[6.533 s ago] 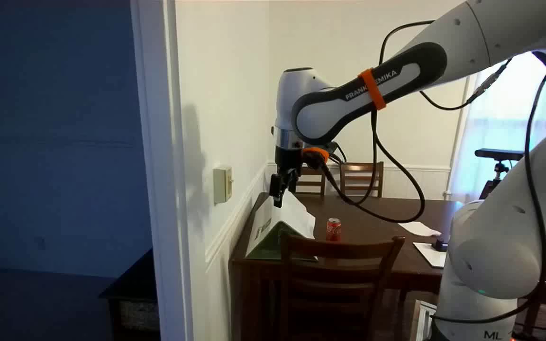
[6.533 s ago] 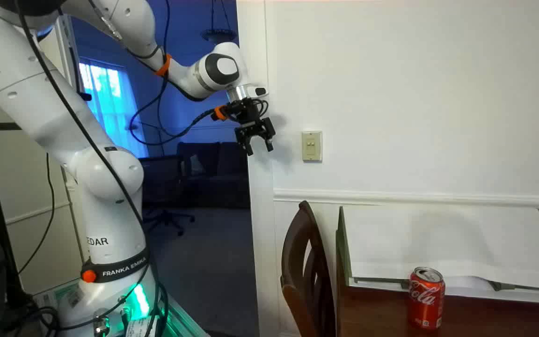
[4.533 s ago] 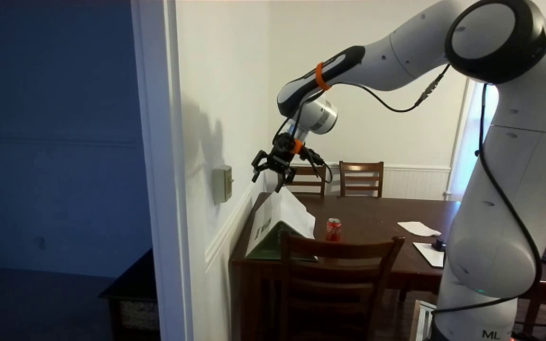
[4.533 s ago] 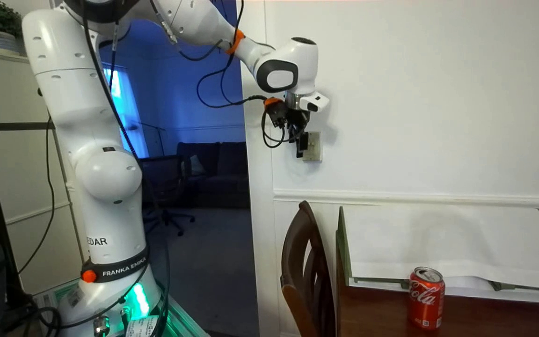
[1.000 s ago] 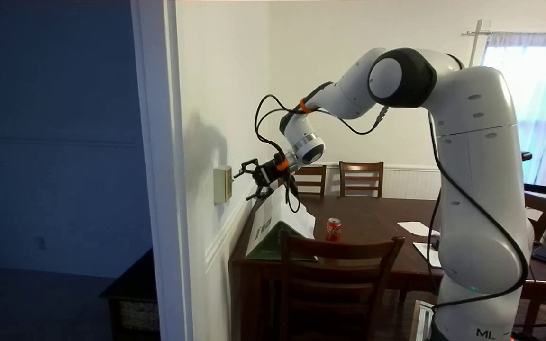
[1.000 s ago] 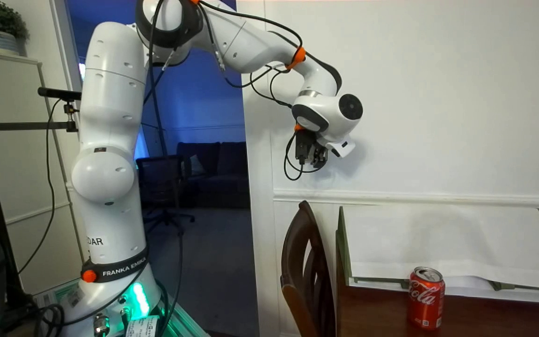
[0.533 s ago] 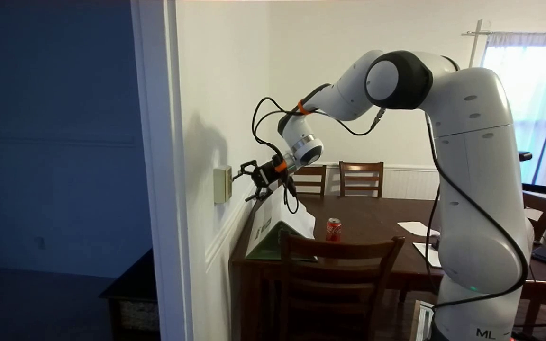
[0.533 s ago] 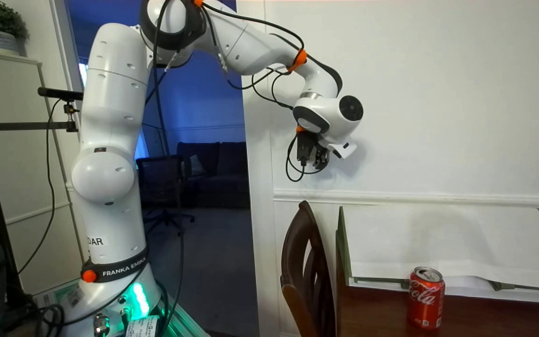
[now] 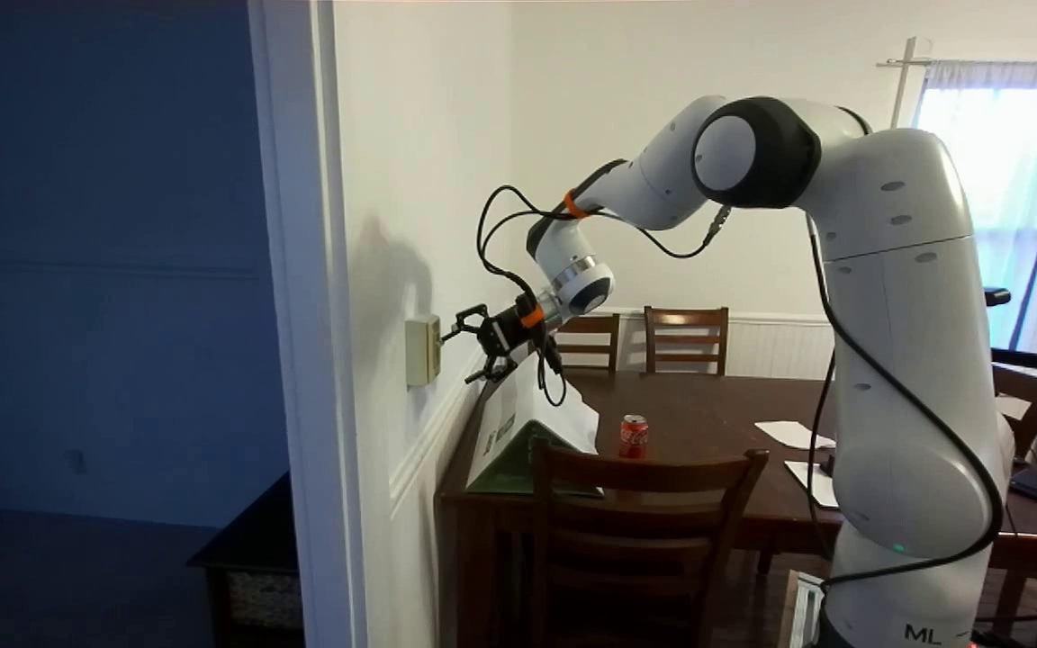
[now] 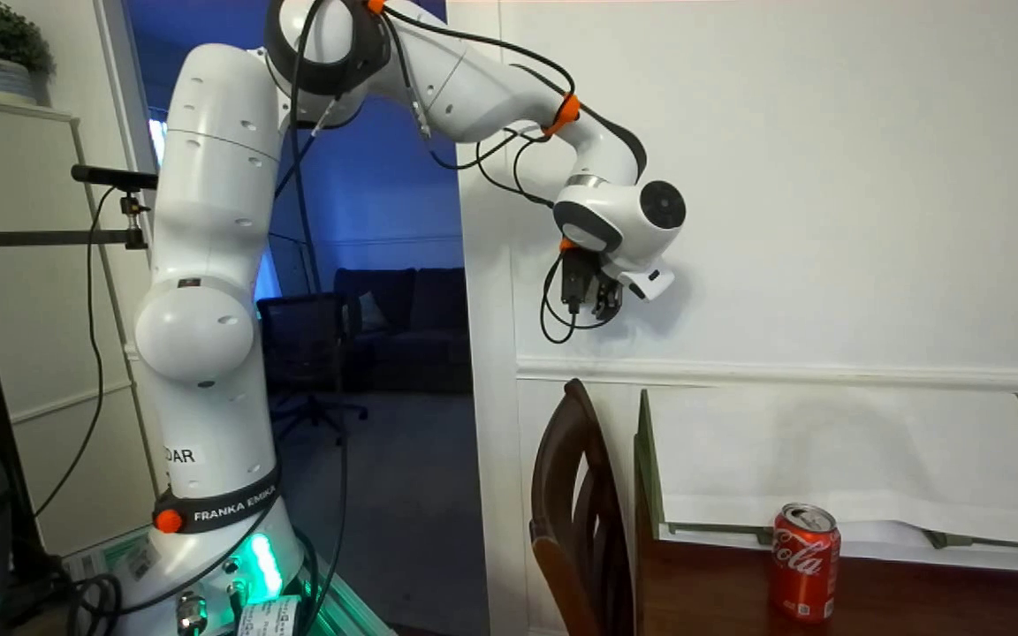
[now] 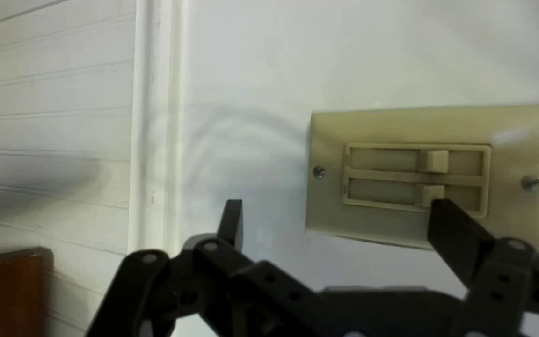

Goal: Push down the switch on the right

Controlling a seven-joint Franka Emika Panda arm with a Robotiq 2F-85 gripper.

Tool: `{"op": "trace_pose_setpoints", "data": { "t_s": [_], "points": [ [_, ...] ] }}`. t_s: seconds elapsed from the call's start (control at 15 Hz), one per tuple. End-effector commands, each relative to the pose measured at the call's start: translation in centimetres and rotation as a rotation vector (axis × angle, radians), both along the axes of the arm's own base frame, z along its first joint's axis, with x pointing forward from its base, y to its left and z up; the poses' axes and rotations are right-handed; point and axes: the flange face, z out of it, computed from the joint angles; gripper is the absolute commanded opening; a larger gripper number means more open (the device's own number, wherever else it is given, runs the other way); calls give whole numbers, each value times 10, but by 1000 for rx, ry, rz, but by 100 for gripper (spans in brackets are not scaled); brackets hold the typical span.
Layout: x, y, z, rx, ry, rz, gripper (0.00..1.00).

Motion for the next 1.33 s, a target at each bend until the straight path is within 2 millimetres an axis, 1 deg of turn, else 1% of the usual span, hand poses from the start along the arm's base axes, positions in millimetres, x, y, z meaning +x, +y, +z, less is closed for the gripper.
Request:
{"op": "trace_pose_setpoints", "data": {
  "t_s": [0.0,0.27,0.6,0.73,0.8,0.93,1.07,1.27],
  "points": [
    [9,2,-12,-11,18,-17,100],
    [10,4,-25,-29,44,-20,100],
    [11,3,-48,-61,85,-32,100],
    [12,4,-48,-47,88,-34,100],
    [11,4,-44,-49,84,-35,100],
    [8,-1,-30,-69,83,-31,100],
    [1,-5,-10,-146,87,5,100],
    [-11,-13,26,-334,115,62,100]
  ]
}}
